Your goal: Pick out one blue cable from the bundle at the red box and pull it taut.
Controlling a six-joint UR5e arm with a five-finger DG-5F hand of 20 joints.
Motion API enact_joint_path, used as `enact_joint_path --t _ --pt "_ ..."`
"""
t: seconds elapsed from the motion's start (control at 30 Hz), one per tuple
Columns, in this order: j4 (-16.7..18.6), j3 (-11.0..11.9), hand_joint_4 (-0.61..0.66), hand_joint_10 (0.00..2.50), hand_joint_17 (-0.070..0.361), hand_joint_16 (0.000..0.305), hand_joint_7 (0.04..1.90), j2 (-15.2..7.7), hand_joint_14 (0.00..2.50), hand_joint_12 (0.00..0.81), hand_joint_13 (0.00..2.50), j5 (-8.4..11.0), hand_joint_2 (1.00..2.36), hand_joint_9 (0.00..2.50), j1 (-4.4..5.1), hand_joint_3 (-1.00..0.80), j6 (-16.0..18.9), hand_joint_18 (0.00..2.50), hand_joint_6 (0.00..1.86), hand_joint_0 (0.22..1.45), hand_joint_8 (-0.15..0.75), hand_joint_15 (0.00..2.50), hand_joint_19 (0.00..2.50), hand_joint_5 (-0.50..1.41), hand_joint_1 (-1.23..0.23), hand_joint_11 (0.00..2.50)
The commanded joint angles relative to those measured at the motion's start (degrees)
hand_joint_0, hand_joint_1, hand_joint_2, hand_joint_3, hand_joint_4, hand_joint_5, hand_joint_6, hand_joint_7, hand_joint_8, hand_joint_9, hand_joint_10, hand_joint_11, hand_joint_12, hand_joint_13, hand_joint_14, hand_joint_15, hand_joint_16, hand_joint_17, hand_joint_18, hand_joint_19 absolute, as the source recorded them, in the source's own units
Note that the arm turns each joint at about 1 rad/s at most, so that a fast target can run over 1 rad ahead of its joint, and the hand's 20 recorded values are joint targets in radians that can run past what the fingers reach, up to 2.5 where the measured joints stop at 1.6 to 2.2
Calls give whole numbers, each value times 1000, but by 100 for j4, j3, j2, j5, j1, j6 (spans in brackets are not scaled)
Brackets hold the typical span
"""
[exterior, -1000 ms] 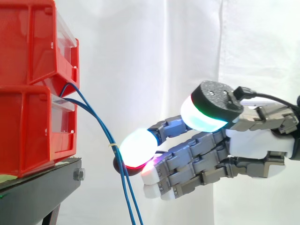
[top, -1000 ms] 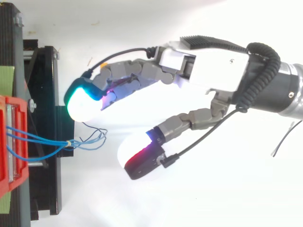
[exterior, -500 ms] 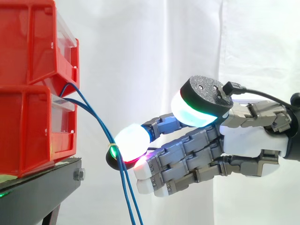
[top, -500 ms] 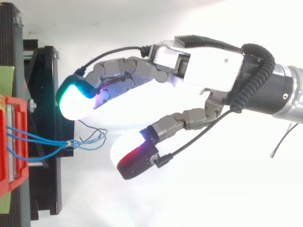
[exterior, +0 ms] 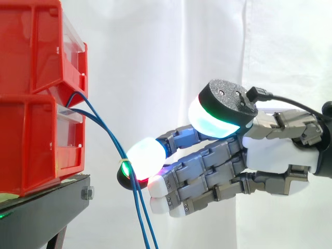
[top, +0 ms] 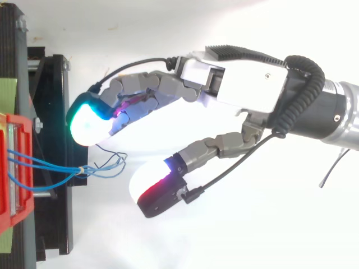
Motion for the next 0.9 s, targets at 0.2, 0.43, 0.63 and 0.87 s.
enact_joint_path --t 0.2,0.43,0.63,0.87 --pt "141 35 263 9 86 38 768 -223 8 350 678 -15 1002 746 -8 -472 228 483 502 538 302 233 302 -163 -673 217" --pt "229 184 264 7 86 38 768 -539 9 351 682 -94 1002 747 -52 -471 307 487 502 538 303 237 300 -163 -671 222" --pt "281 483 266 7 87 39 774 -794 9 350 692 -349 1002 753 -60 -477 685 493 502 538 301 246 325 -162 -651 230" --pt "448 483 270 9 88 39 795 -794 9 351 705 -393 1000 771 -52 -500 729 510 502 528 307 251 329 -157 -597 238"
